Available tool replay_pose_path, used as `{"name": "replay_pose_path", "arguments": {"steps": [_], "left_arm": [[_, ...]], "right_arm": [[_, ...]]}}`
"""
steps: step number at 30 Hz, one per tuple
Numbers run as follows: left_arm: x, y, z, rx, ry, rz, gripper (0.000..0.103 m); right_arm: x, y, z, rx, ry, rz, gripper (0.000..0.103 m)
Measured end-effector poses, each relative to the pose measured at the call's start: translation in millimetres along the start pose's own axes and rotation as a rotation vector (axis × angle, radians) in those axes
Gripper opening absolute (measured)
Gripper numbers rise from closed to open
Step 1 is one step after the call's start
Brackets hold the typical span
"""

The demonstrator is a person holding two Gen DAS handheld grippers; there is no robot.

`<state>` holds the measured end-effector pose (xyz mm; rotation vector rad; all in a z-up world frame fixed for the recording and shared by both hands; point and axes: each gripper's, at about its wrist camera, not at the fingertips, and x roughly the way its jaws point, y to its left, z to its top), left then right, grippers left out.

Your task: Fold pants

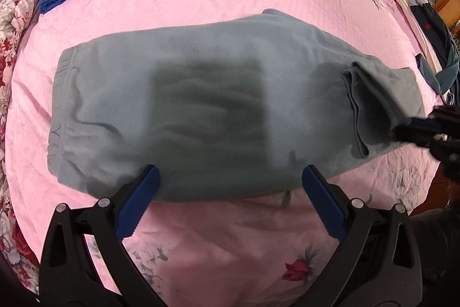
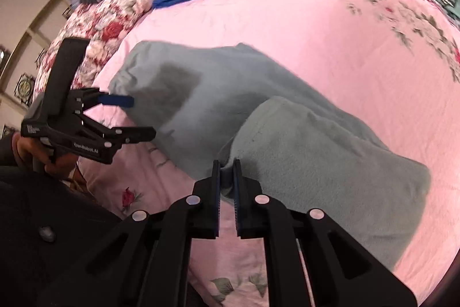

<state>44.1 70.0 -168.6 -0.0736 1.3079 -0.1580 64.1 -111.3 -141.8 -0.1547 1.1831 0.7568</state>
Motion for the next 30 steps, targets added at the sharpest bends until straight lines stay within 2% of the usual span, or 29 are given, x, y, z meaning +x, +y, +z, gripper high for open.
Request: {"name": "replay_pose_path", "arguments": {"steps": [3, 6, 7, 8, 11, 13, 15, 17, 19, 20, 21, 22, 24, 26, 27, 30], "left_arm": [[-2, 1, 0, 0.008, -0.003, -0.001, 0.101], [-3, 0, 1, 0.017, -0.005, -0.001, 0.101], [-5, -2, 3, 0.023, -0.01, -0.001, 0.101], [-8, -4, 5, 0.029, -0.018, -0.005, 0.101], [-18, -21, 17, 0.083, -0.061, -0.03, 0.101], [-28, -43, 27, 0.148, -0.111, -0.057, 0.099], [-36, -72, 37, 0.226, -0.161, -0.133, 0.098], [-40, -101, 44, 0.304, -0.189, -0.217, 0.089], [-36, -131, 48, 0.386, -0.186, -0.285, 0.063], [-30, -143, 48, 0.417, -0.173, -0.31, 0.056], [-22, -153, 49, 0.437, -0.149, -0.327, 0.042], [-9, -161, 47, 0.448, -0.106, -0.338, 0.034], [15, -168, 46, 0.447, -0.041, -0.33, 0.031], [44, -168, 40, 0.435, 0.036, -0.293, 0.03], [45, -166, 36, 0.428, 0.014, -0.3, 0.029], [40, -163, 40, 0.394, 0.027, -0.314, 0.031]], "right_arm": [[24, 0, -4, -0.02, 0.064, -0.015, 0.008], [27, -4, -2, 0.001, 0.087, 0.022, 0.024], [22, -6, -2, 0.01, 0.093, 0.024, 0.034], [15, -6, -1, 0.018, 0.085, 0.028, 0.042], [-22, -19, -8, 0.057, 0.001, 0.07, 0.042], [-45, -40, -15, 0.138, -0.06, 0.048, 0.042], [-63, -71, -25, 0.246, -0.113, 0.012, 0.042], [-73, -102, -34, 0.348, -0.156, -0.034, 0.039], [-79, -126, -44, 0.415, -0.186, -0.05, 0.034], [-80, -135, -47, 0.44, -0.203, -0.058, 0.032], [-79, -146, -50, 0.466, -0.22, -0.072, 0.031], [-77, -154, -53, 0.482, -0.223, -0.085, 0.03], [-61, -169, -62, 0.502, -0.2, -0.132, 0.029], [-51, -178, -69, 0.5, -0.203, -0.149, 0.021], [-49, -178, -72, 0.488, -0.201, -0.144, 0.021], [-64, -174, -71, 0.472, -0.209, -0.131, 0.022]]}}
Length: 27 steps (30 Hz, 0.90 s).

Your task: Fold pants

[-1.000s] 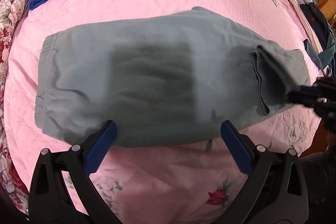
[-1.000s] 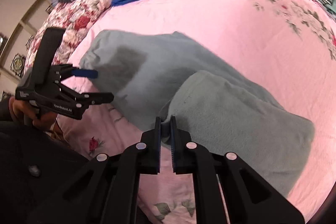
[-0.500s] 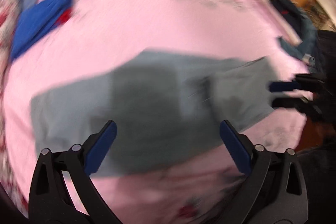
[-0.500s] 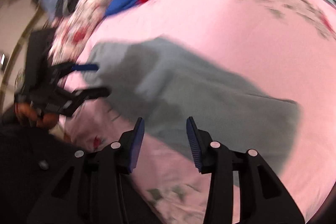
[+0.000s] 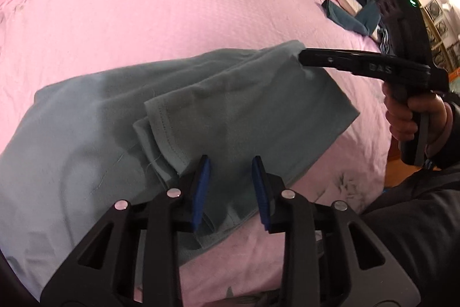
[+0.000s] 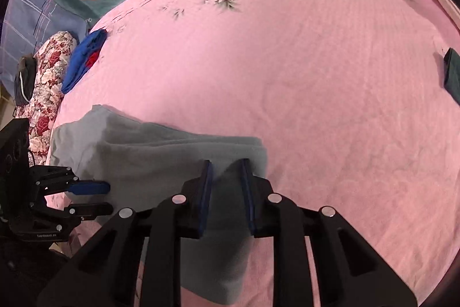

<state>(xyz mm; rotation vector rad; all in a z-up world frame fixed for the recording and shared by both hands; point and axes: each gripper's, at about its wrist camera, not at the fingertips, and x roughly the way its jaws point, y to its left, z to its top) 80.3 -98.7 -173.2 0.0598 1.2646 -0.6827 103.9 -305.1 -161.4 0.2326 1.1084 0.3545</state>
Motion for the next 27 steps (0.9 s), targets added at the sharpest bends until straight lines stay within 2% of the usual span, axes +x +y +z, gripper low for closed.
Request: {"name": "replay_pose_path", "arguments": {"steps": [3, 5, 7, 8, 9, 11, 13, 15, 16, 17, 18, 20, 23, 25, 27], "left_arm": [[-6, 0, 1, -0.014, 0.0, 0.038, 0.031], [-8, 1, -1, -0.027, -0.002, 0.043, 0.036], [-3, 3, -4, -0.035, -0.004, 0.047, 0.036], [-1, 2, -4, -0.032, -0.009, 0.054, 0.036], [0, 3, -1, -0.031, -0.002, 0.059, 0.038], [-7, 3, 1, -0.027, 0.004, 0.071, 0.038], [-27, 7, 3, -0.037, -0.053, 0.114, 0.067], [-53, 20, 0, -0.079, -0.115, 0.158, 0.072], [-68, 33, -4, -0.118, -0.138, 0.17, 0.072], [-79, 45, -8, -0.149, -0.153, 0.184, 0.072], [-96, 65, -16, -0.201, -0.178, 0.217, 0.073], [-121, 95, -31, -0.273, -0.209, 0.277, 0.074], [-164, 154, -67, -0.44, -0.248, 0.385, 0.077], [-188, 187, -95, -0.555, -0.261, 0.443, 0.083], [-206, 213, -121, -0.647, -0.276, 0.482, 0.084]], "right_arm": [[-26, 7, -6, -0.03, -0.011, 0.088, 0.022], [-37, 7, -16, -0.068, 0.012, 0.112, 0.022], [-26, 9, -31, -0.128, 0.092, 0.066, 0.024], [-11, 6, -43, -0.165, 0.156, -0.015, 0.024], [-13, 9, -48, -0.186, 0.116, -0.015, 0.023], [-14, 13, -44, -0.161, 0.136, -0.006, 0.031], [-20, 26, -33, -0.158, 0.131, 0.024, 0.031], [-29, 51, -26, -0.222, 0.071, 0.022, 0.037], [-29, 62, -21, -0.254, 0.053, 0.017, 0.042], [-28, 77, -17, -0.291, 0.041, 0.021, 0.043], [-23, 96, -13, -0.335, 0.034, 0.04, 0.044], [-12, 127, -6, -0.397, 0.021, 0.069, 0.053], [11, 184, 6, -0.49, 0.001, 0.109, 0.054], [26, 225, 12, -0.547, 0.004, 0.134, 0.055], [43, 275, 12, -0.63, 0.025, 0.152, 0.055]]}}
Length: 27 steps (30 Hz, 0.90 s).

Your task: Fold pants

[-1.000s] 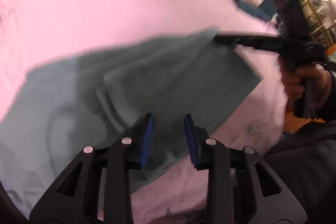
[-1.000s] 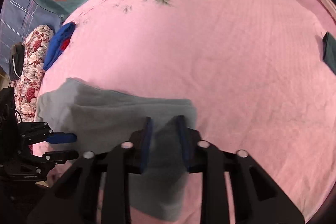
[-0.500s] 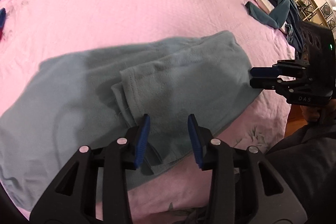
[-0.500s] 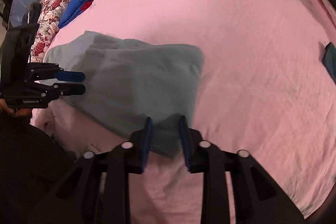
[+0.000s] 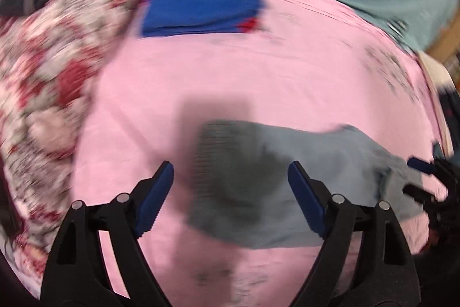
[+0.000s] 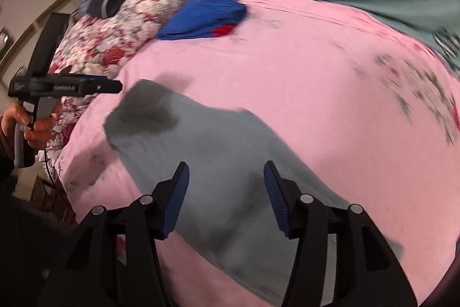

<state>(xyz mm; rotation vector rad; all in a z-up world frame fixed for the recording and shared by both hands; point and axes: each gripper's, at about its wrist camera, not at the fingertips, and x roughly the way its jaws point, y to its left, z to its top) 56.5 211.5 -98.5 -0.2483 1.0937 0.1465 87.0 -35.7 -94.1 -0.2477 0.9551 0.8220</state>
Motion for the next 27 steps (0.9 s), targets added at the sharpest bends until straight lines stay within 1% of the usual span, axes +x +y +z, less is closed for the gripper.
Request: {"name": "replay_pose_path", "arguments": {"steps": [2, 4, 5, 7, 9, 11, 16, 19, 22, 27], "left_arm": [[-5, 45, -2, -0.092, -0.014, 0.043, 0.085], [-6, 76, -4, -0.15, -0.026, 0.081, 0.087], [-6, 89, -6, -0.175, -0.031, 0.09, 0.087], [-3, 107, -10, -0.211, -0.03, 0.084, 0.088], [1, 115, -14, -0.231, -0.025, 0.064, 0.088], [7, 121, -17, -0.24, -0.014, 0.045, 0.088], [21, 111, -20, -0.212, 0.0, -0.013, 0.088], [26, 109, -18, -0.199, -0.008, -0.033, 0.089], [32, 114, -16, -0.209, -0.015, -0.054, 0.089], [31, 133, -19, -0.263, -0.029, -0.079, 0.089]], "right_arm": [[19, 34, 20, -0.078, 0.007, 0.005, 0.055], [43, 71, 37, -0.157, 0.035, 0.044, 0.055], [54, 88, 43, -0.189, 0.067, 0.074, 0.055], [69, 114, 49, -0.242, 0.106, 0.088, 0.055], [82, 140, 52, -0.304, 0.131, 0.092, 0.055], [92, 161, 54, -0.357, 0.15, 0.079, 0.055], [107, 182, 50, -0.406, 0.209, 0.044, 0.054], [115, 185, 50, -0.43, 0.234, 0.01, 0.055], [127, 188, 50, -0.46, 0.246, -0.028, 0.055], [158, 191, 45, -0.566, 0.249, -0.146, 0.054]]}}
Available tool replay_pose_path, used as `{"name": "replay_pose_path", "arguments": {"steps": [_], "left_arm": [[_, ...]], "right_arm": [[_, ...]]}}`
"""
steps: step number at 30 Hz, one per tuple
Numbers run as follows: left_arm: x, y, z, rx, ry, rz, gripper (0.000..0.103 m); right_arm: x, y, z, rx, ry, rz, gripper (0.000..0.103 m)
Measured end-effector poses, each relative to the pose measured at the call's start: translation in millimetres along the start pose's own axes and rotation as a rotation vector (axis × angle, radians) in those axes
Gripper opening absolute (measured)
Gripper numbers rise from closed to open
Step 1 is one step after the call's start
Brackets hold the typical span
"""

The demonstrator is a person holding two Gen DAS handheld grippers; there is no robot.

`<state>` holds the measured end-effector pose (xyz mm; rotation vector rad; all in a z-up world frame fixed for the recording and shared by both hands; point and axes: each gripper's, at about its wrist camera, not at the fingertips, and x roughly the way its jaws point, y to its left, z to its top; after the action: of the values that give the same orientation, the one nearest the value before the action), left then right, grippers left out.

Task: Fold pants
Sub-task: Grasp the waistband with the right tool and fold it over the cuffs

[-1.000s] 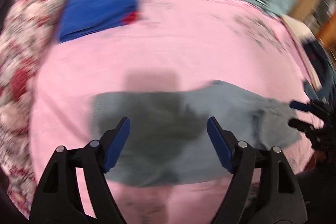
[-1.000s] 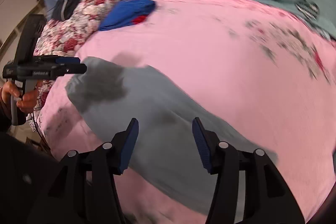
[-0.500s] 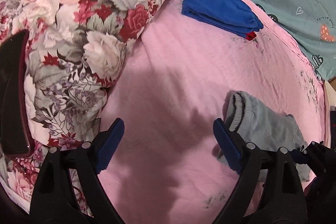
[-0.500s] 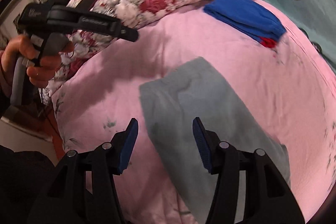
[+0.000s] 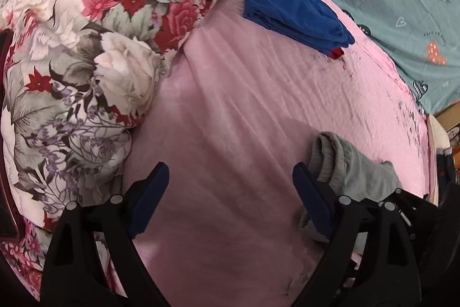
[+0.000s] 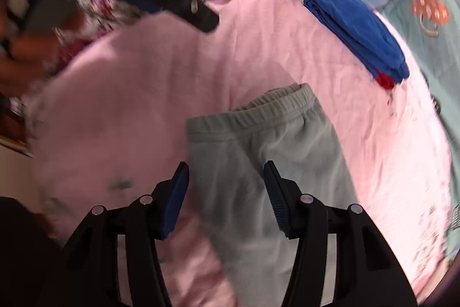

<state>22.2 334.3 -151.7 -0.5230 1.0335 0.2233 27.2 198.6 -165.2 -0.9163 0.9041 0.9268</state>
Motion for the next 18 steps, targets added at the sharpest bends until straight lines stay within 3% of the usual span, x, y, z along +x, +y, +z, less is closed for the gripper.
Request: {"name": "replay_pose_path", "arguments": {"steps": [1, 2, 5, 9, 13, 18], "left_arm": [[1, 4, 1, -0.012, 0.001, -0.002, 0.089], [2, 7, 2, -0.018, 0.002, -0.002, 0.089], [3, 8, 5, -0.013, 0.004, -0.016, 0.089], [6, 2, 8, 0.013, 0.01, -0.048, 0.09], [15, -10, 12, 0.049, 0.032, -0.082, 0.09], [24, -12, 20, 0.043, 0.048, -0.09, 0.09]], "right_arm": [[3, -4, 0, 0.015, -0.001, 0.012, 0.054], [3, -15, -1, 0.084, -0.011, 0.067, 0.037], [-4, -68, -11, 0.403, -0.039, 0.274, 0.016], [-11, -106, -21, 0.571, -0.058, 0.305, 0.01], [-16, -106, -19, 0.568, -0.061, 0.271, 0.009], [-8, -69, -7, 0.38, -0.032, 0.181, 0.014]]}}
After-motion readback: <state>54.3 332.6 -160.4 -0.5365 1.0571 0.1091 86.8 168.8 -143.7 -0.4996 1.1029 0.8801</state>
